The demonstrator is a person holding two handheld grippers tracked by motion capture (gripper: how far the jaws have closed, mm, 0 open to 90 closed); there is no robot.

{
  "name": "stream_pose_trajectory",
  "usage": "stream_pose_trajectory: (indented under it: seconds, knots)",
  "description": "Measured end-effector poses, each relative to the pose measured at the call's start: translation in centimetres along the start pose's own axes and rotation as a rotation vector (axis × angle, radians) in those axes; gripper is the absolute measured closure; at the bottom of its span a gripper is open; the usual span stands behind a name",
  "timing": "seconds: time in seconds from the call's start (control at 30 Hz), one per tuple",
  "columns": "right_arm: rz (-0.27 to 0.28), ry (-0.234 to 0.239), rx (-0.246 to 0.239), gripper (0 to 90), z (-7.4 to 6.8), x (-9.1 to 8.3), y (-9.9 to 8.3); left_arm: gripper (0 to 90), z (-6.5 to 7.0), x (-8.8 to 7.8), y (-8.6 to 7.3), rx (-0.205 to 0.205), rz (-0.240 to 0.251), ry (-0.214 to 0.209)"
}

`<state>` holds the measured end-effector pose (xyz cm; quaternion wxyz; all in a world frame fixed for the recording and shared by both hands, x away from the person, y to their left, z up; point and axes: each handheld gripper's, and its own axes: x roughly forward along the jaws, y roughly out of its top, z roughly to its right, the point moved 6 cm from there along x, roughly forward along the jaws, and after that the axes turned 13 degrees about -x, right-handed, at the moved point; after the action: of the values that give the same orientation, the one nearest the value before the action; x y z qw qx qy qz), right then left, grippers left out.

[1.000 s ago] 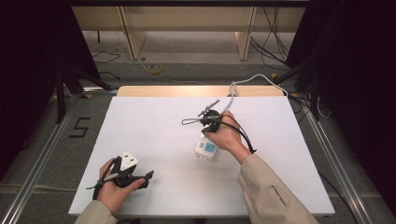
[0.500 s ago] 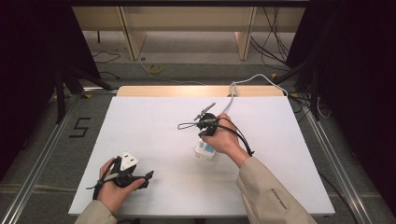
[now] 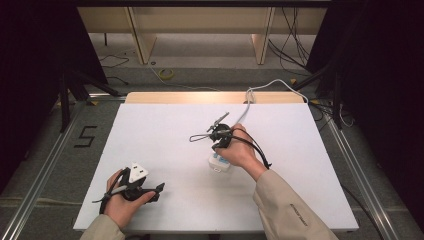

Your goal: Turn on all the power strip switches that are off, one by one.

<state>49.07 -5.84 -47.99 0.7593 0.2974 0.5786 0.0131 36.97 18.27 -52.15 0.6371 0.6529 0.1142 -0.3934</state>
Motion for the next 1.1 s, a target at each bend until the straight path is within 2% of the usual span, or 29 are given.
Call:
stream_pose_trajectory:
  seconds: [0.63,1.1]
  knots:
    - [-0.042,0.030,-0.011,90.0,-0.50,0.57,-0.33,18.3,-0.01,0.01,-0.02,0.000,-0.001,-0.001]
    - [-0.044,0.035,-0.012,90.0,-0.61,0.86,-0.48,18.3,-0.03,-0.02,-0.06,0.004,-0.008,0.000]
